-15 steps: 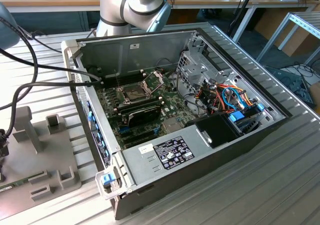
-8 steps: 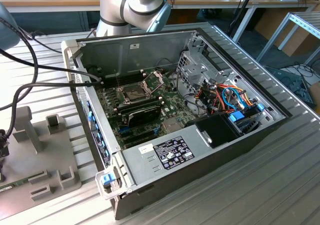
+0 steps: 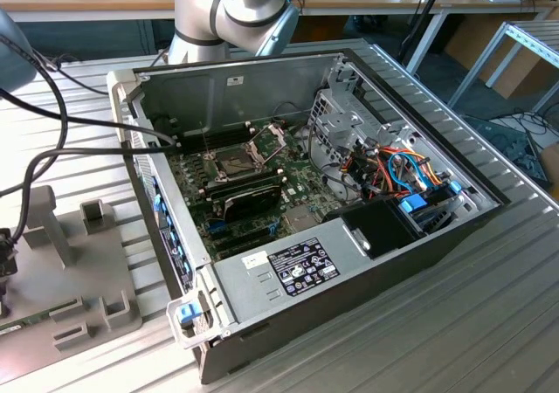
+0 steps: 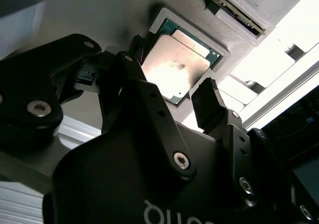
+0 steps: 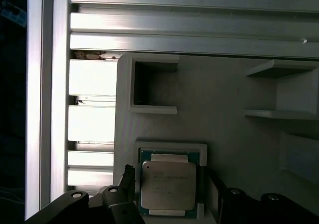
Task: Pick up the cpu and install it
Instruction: 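Pick up the cpu and move it towards the insertion slot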
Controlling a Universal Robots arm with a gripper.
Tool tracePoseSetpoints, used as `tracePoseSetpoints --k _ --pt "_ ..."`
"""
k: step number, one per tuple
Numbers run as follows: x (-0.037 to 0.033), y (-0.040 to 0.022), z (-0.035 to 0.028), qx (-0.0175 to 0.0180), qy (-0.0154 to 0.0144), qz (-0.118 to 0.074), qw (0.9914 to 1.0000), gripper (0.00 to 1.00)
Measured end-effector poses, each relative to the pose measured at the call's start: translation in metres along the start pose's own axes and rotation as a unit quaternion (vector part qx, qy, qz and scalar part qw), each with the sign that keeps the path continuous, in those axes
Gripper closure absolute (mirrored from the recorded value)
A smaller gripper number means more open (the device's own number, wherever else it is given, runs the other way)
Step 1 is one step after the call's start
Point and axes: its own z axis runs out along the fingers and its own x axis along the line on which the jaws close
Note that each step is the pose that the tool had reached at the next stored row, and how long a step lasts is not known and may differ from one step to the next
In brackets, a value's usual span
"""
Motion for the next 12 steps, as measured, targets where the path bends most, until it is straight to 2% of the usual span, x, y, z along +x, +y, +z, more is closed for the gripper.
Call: tracePoseSetpoints --k 12 --pt "0.0 -0.0007 0.0012 0.0001 0.0 0.0 1.0 0.34"
